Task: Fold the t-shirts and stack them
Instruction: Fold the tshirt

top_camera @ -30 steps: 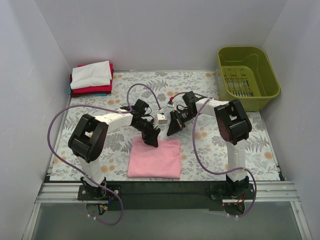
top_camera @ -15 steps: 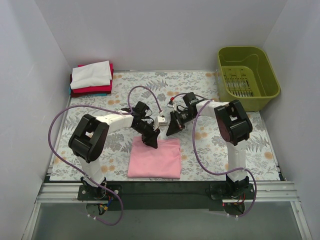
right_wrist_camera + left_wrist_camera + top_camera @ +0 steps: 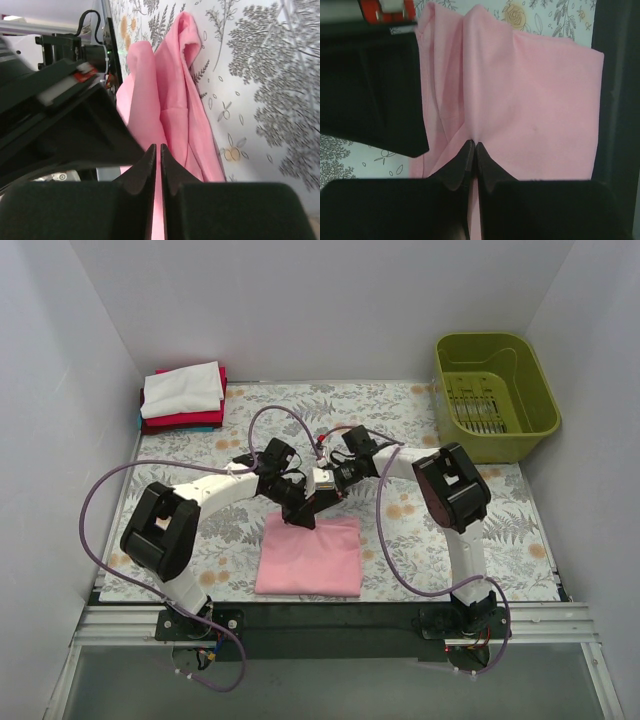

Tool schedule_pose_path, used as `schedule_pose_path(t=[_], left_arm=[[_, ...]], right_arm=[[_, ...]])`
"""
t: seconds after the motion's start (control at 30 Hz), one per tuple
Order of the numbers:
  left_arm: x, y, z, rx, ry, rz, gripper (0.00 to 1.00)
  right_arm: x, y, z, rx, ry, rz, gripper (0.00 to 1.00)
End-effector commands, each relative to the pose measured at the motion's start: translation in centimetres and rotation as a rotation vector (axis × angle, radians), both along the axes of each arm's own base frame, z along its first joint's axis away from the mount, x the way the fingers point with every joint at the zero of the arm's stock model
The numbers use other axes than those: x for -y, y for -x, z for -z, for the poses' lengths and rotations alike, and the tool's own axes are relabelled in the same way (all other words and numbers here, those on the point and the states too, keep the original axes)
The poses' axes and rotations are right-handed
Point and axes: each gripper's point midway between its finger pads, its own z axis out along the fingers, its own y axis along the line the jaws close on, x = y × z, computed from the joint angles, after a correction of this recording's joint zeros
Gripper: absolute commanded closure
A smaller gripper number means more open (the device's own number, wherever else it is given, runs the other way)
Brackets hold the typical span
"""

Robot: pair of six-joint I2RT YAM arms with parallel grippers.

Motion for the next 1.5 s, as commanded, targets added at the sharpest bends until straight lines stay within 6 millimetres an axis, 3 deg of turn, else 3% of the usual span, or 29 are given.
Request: schedule_pose_path(t=[0.0, 0.27, 0.43, 0.73, 1.03, 1.47], left_arm=[[0.4, 0.2, -2.5, 0.094, 0.040, 0.025, 1.00], [0.5, 0.1, -3.4, 0.151, 0.034, 0.024, 1.00], [0.6, -1.4, -4.1, 0.223, 0.024, 0.001, 1.00], [0.9, -3.2, -4.3, 0.312, 0.022, 0.026, 1.00], [1.5, -4.9, -5.6, 0.382, 0.039, 0.023, 1.00], [1.1, -6.6, -4.4, 0.419, 0.011, 0.022, 1.00]], right_arm=[[-1.3, 0.5, 0.5, -0.063, -0.031, -0.028, 0.89], [-1.4, 2.4, 3.5, -0.140, 0.007, -0.057, 0.89], [-0.9, 3.9, 5.0, -0.179, 0.026, -0.077, 0.89], [-0.7, 4.4, 5.3, -0.184, 0.029, -0.083, 0.88], [-0.4, 5.1, 5.5, -0.198, 0.030, -0.091, 0.89], [-0.3, 5.3, 5.3, -0.199, 0.022, -0.099, 0.88]])
